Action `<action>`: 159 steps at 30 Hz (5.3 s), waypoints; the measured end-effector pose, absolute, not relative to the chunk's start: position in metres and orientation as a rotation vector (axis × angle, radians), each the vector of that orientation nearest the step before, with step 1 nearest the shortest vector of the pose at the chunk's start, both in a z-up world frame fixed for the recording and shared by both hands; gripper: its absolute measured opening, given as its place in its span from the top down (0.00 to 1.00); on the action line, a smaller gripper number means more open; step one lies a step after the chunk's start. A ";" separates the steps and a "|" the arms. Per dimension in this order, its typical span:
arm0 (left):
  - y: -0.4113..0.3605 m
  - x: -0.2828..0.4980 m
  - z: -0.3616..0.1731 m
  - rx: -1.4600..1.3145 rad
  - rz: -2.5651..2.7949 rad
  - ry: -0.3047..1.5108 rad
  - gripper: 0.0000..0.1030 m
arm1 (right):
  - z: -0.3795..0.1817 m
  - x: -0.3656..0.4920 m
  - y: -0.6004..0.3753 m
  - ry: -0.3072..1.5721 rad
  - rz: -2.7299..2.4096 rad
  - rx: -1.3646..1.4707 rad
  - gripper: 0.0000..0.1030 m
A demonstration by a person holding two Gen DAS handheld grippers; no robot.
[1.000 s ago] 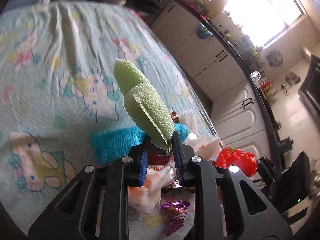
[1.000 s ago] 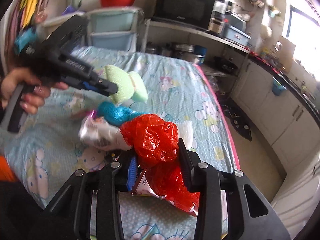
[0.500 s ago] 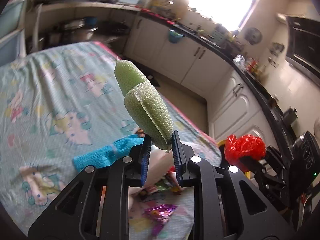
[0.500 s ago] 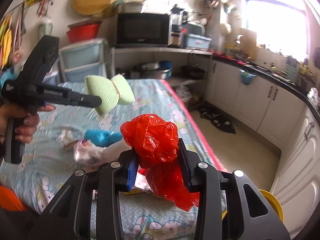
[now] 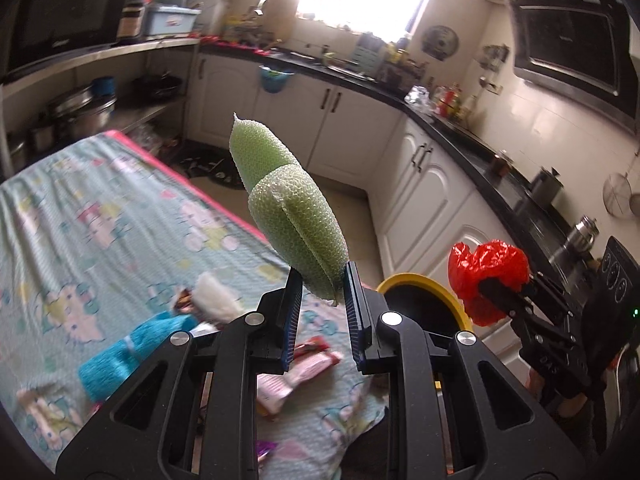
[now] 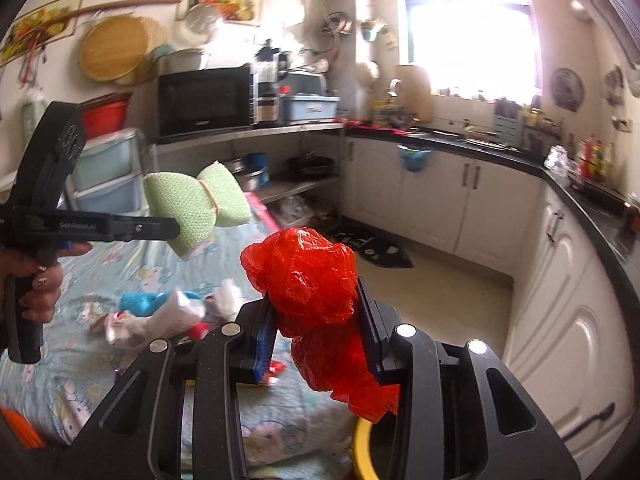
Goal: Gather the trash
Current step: 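Carry both items over the yellow bin and open both tools to drop them, then move both tools back over the trash on the bed, then grasp the white plastic bag with the right tool while the left tool grasps a snack wrapper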
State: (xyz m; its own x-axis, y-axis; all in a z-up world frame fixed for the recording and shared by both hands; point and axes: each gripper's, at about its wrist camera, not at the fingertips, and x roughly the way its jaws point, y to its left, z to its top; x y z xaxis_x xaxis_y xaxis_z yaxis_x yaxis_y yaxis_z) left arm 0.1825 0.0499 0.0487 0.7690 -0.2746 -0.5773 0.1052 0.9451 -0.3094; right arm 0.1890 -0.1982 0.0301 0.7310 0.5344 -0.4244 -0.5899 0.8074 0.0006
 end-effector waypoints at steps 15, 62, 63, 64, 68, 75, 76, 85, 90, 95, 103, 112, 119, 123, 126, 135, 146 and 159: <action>-0.044 0.218 0.023 -0.170 -0.388 0.742 0.85 | 0.012 0.210 -0.278 0.447 0.406 0.003 0.67; -0.131 0.258 -0.071 -0.125 -0.484 0.933 0.10 | -0.068 0.229 -0.349 0.634 0.092 0.140 0.22; -0.128 0.257 -0.068 -0.124 -0.470 0.924 0.10 | -0.066 0.225 -0.348 0.626 0.087 0.139 0.21; -0.124 0.254 -0.064 -0.120 -0.451 0.911 0.10 | -0.065 0.222 -0.347 0.620 0.086 0.137 0.20; -0.111 0.245 -0.051 -0.108 -0.408 0.869 0.10 | -0.058 0.216 -0.337 0.601 0.095 0.124 0.19; -0.087 0.228 -0.030 -0.124 -0.355 0.817 0.10 | -0.042 0.204 -0.323 0.551 0.112 0.100 0.17; -0.085 0.226 -0.028 -0.123 -0.349 0.810 0.10 | -0.040 0.202 -0.321 0.544 0.115 0.096 0.17; -0.051 0.199 -0.010 -0.142 -0.290 0.737 0.10 | -0.025 0.185 -0.304 0.502 0.151 0.080 0.13; -0.033 0.185 -0.005 -0.146 -0.251 0.709 0.10 | -0.018 0.179 -0.287 0.490 0.189 0.057 0.12; -0.011 0.173 -0.001 -0.159 -0.210 0.685 0.10 | -0.014 0.173 -0.263 0.488 0.238 0.033 0.12; 0.028 0.154 0.003 -0.191 -0.140 0.656 0.10 | -0.011 0.163 -0.217 0.489 0.349 -0.010 0.12; 0.088 0.129 0.007 -0.251 -0.018 0.621 0.10 | -0.011 0.155 -0.162 0.505 0.489 -0.070 0.12; 0.136 0.108 0.001 -0.280 0.093 0.624 0.10 | -0.022 0.150 -0.121 0.541 0.587 -0.143 0.12; 0.162 0.095 -0.006 -0.291 0.150 0.631 0.10 | -0.032 0.148 -0.101 0.572 0.632 -0.171 0.12; 0.176 0.088 -0.013 -0.294 0.177 0.641 0.10 | -0.036 0.148 -0.085 0.593 0.676 -0.174 0.12; 0.213 0.064 -0.057 -0.313 0.208 0.723 0.10 | -0.045 0.162 -0.032 0.650 0.752 -0.178 0.12; 0.225 0.056 -0.096 -0.264 0.120 0.832 0.20 | -0.058 0.194 -0.001 0.771 0.762 -0.106 0.14; 0.204 0.083 -0.120 -0.107 0.031 0.930 0.61 | -0.083 0.223 0.012 1.005 0.810 0.063 0.56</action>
